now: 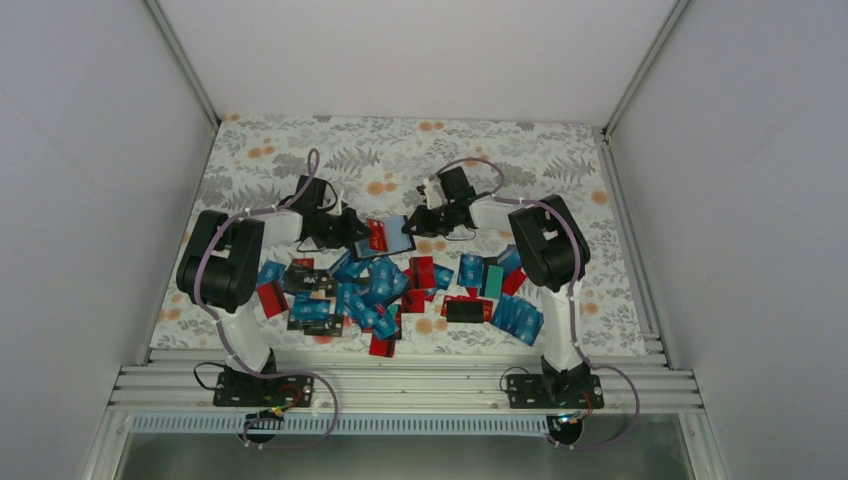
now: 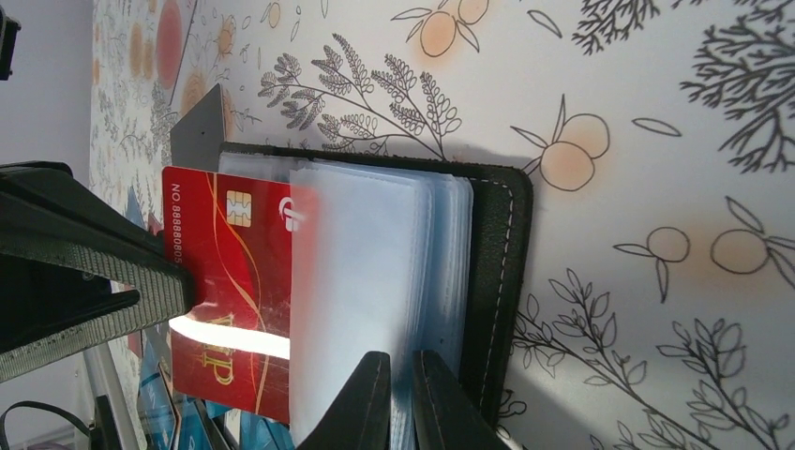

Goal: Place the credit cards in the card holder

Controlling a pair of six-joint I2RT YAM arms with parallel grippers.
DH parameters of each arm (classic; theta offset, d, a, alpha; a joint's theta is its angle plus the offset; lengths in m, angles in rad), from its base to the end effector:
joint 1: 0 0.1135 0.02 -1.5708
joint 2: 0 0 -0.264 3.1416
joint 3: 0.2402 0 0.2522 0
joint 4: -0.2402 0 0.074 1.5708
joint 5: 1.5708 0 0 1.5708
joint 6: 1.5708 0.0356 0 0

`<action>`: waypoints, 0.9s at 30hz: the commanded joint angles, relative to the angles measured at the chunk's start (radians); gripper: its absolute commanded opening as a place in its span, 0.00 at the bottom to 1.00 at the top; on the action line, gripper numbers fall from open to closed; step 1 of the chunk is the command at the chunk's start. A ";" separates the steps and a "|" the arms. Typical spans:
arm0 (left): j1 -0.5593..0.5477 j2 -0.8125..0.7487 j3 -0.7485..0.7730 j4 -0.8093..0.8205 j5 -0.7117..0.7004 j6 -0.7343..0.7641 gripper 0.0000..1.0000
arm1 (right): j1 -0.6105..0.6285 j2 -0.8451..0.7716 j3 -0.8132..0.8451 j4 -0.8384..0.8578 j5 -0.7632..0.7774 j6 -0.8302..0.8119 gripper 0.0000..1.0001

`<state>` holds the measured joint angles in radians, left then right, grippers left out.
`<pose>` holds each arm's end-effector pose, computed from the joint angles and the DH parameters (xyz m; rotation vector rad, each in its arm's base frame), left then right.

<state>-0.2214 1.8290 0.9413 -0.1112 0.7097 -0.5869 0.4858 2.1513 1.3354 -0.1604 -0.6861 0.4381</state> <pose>0.3298 -0.0980 0.1317 -0.1970 2.6491 -1.2050 0.3726 0.2222 0.1128 -0.3539 2.6485 1.2119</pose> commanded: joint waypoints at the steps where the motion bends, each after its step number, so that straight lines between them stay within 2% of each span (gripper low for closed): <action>1: 0.005 0.028 0.009 0.018 0.000 0.006 0.02 | 0.008 0.000 -0.048 -0.044 0.011 0.026 0.09; 27: -0.001 0.009 -0.041 0.078 0.052 -0.008 0.02 | 0.029 -0.098 -0.176 -0.018 0.019 0.105 0.09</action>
<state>-0.2207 1.8347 0.9207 -0.0528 0.7353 -0.5949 0.4973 2.0754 1.2049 -0.1200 -0.6998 0.5240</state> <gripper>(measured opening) 0.026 0.095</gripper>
